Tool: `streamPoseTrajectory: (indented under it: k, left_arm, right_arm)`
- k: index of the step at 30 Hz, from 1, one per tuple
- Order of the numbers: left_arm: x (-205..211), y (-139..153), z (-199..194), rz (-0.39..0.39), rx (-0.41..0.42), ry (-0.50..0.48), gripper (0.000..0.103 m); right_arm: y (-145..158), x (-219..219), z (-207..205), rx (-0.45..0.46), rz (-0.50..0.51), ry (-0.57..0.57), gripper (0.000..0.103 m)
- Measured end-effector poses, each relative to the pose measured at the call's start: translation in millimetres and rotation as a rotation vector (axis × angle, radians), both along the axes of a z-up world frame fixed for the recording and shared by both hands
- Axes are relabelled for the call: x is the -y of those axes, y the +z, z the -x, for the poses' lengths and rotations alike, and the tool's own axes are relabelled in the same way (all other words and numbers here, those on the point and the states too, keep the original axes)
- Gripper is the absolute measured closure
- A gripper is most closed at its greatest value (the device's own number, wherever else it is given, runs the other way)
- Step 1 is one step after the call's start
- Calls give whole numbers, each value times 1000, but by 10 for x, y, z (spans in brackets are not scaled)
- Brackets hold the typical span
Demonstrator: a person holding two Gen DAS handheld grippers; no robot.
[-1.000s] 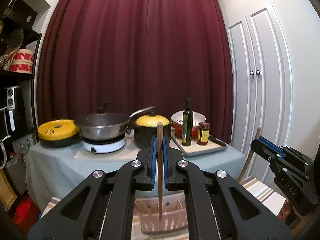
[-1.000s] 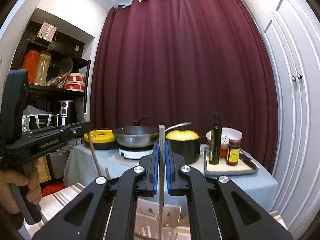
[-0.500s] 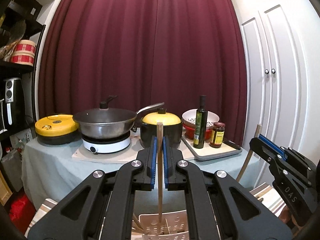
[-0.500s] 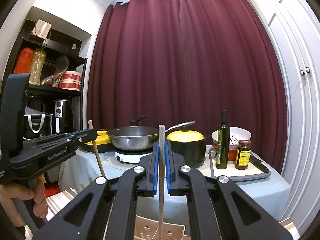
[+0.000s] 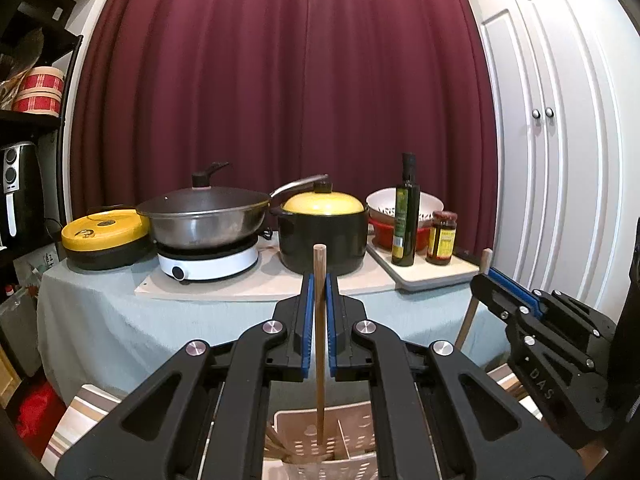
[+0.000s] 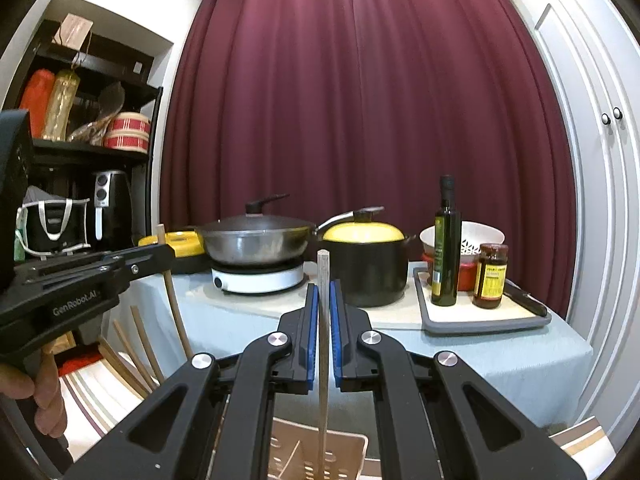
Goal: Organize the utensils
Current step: 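Lower both chopsticks into the caddy slots, then open both tools to release the chopsticks into the caddy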
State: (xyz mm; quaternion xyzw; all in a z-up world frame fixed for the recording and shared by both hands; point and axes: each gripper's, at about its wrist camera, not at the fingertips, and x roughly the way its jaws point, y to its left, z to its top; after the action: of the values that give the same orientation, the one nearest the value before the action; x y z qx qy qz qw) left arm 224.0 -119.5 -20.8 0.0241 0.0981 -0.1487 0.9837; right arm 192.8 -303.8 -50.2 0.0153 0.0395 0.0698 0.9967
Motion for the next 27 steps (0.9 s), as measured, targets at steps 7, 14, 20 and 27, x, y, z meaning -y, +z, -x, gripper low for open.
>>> streamPoseTrajectory:
  k: [7, 14, 20, 27]
  left_arm:
    - [30, -164, 30, -22, -15, -10, 97]
    - [24, -255, 9, -26, -44, -4, 97]
    - [-7, -319, -31, -26, -77, -1, 90]
    - [-51, -311, 4, -15, -60, 22, 46]
  right_arm:
    - [-138, -11, -17, -38, 11, -9, 96]
    - [-208, -49, -27, -79, 21, -6, 96]
    - [-245, -74, -33, -106, 29, -6, 94]
    - [-213, -71, 60, -85, 24, -27, 55]
